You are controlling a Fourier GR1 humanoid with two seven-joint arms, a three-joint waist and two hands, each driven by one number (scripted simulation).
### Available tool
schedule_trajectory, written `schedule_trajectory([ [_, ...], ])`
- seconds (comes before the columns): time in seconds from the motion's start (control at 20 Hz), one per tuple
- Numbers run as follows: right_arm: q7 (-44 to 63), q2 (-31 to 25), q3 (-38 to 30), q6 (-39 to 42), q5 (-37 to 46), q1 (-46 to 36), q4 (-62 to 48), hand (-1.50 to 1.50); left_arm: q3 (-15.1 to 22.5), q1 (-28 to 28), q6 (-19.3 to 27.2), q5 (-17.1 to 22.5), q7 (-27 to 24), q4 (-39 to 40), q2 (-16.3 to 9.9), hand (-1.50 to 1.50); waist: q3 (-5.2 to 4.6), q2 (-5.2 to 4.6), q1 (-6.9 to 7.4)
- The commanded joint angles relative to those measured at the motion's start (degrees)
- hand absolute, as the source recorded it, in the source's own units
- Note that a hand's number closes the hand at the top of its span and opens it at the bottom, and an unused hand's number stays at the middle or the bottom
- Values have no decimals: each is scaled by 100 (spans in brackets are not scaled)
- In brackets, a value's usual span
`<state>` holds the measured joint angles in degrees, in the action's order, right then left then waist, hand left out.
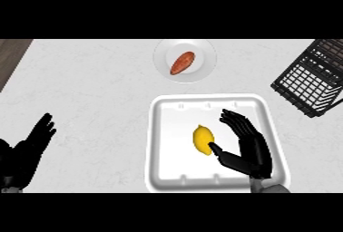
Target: Pick the lemon from the tray and place it in the tiered basket
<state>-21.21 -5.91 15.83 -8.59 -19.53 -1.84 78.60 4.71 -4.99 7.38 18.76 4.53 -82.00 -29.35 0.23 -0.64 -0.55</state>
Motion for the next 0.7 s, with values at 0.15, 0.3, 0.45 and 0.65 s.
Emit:
schedule_trajectory([
  [0.15,1392,-1723,615,-806,2130,-261,-667,-150,125,149,52,-172,187,206,5,0,-70,32,80],
  [0.3,2708,-1947,978,-504,2312,-536,-37,-150,-11,-4,-205,-120,15,277,-169,0,-53,86,94],
  [0.45,3520,-2259,1141,694,1934,-1063,276,-150,35,274,-98,-191,105,499,1,0,-43,62,79],
  [0.65,4717,-2016,1321,1134,1771,-1566,917,-150,-96,240,-236,-156,155,470,-73,0,-31,73,88],
])
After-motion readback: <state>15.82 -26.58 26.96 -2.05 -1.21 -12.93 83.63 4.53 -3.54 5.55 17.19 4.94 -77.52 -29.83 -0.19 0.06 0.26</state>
